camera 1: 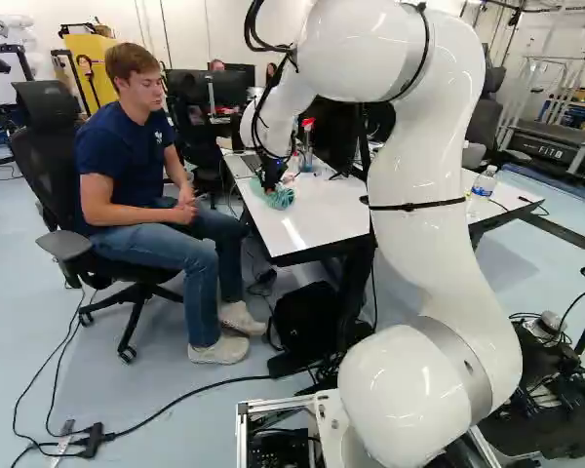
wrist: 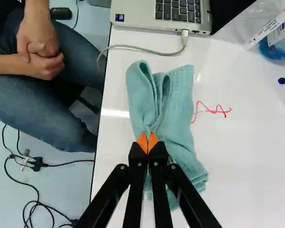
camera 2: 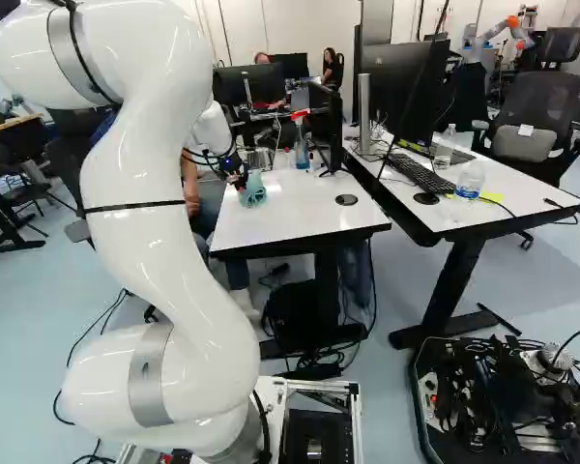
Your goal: Clean the table with the green towel
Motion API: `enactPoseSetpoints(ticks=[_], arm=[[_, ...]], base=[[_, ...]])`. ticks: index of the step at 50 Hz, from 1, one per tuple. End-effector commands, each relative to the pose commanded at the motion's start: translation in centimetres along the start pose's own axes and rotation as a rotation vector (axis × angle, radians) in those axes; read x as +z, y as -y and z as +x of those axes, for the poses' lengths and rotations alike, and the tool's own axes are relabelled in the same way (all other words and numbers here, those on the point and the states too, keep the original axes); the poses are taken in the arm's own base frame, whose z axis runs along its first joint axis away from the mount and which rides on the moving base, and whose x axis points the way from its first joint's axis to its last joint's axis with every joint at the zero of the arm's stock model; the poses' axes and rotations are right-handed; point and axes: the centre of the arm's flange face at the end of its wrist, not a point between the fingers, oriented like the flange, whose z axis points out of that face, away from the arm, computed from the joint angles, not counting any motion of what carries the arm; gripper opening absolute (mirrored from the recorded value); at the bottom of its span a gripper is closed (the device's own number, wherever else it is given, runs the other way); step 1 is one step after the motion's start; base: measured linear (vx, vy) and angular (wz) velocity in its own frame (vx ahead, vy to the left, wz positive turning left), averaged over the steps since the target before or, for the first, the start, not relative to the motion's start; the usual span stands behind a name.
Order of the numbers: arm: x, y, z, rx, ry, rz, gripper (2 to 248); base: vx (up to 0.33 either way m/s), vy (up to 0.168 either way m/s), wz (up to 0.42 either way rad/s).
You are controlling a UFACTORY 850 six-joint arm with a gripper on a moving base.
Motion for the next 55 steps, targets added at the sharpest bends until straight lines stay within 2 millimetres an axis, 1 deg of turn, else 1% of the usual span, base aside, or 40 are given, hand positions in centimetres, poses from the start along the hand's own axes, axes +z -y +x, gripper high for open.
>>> enactPoseSetpoints(ticks=[31,41,55], arm=[[0.4,-2.3,0.3,0.030,-0.003,-0.016,21],[0.8,-3.7,0.7,0.048,-0.007,-0.027,21],[1.6,-6.2,1.6,0.080,-0.017,-0.045,21]], base=[[0.000,0.000,0.000],[0.000,0.000,0.000],[0.000,0.000,0.000]])
